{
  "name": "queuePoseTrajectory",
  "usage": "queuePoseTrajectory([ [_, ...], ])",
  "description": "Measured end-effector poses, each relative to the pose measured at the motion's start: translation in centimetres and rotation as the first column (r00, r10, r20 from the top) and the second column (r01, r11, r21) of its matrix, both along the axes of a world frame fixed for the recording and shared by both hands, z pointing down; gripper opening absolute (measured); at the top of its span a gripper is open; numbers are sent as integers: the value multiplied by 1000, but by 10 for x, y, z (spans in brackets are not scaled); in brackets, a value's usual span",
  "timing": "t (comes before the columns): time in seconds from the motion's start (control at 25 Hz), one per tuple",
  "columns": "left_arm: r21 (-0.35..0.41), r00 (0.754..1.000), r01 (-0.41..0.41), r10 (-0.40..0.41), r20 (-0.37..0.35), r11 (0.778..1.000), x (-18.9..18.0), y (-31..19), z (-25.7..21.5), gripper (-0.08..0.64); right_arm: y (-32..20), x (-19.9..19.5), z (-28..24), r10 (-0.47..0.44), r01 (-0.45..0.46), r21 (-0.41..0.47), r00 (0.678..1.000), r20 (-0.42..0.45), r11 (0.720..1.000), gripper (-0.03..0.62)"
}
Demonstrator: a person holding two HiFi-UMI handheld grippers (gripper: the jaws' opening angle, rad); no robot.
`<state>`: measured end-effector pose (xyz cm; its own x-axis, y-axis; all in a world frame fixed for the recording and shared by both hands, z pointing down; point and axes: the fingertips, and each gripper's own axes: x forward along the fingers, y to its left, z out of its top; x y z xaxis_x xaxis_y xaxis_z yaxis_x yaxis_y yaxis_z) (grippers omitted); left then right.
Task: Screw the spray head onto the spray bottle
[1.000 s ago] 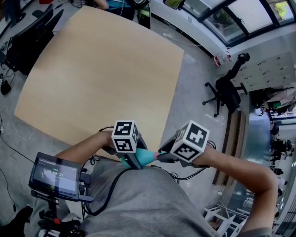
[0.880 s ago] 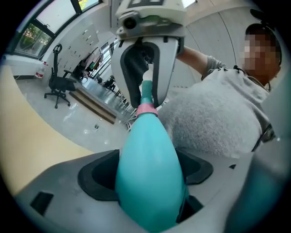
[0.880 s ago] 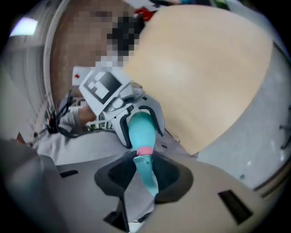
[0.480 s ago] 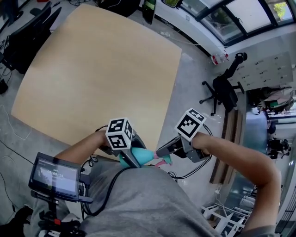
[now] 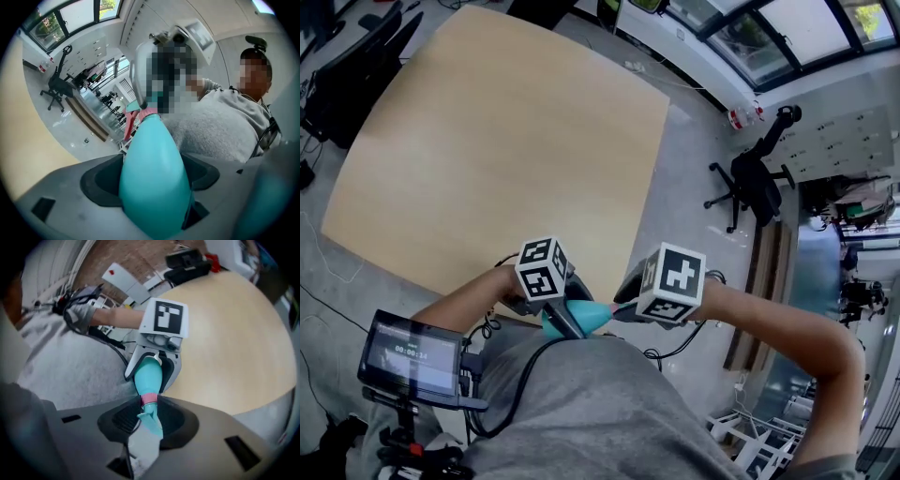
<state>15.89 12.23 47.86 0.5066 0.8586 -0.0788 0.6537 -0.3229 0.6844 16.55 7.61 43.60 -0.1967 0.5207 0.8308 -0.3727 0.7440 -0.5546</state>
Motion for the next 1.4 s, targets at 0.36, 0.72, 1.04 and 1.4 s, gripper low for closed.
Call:
queuePoseTrajectory([
  [0.36,1,1000,19,-19,-2,1000,2,0,1,387,13,-7,-2,-517,510,450,848,-120,733,95],
  [0.72,-1,988,95,-95,-118,995,5,-2,-9,387,13,-12,-19,-284,226,382,953,102,896,97],
  [1.04,42,960,178,-164,-229,983,9,-7,-22,380,8,-19,-47,-240,144,390,948,210,909,95],
  [1.4,84,959,162,-137,-250,983,6,-5,-20,380,-5,18,-80,-643,396,629,733,223,669,160],
])
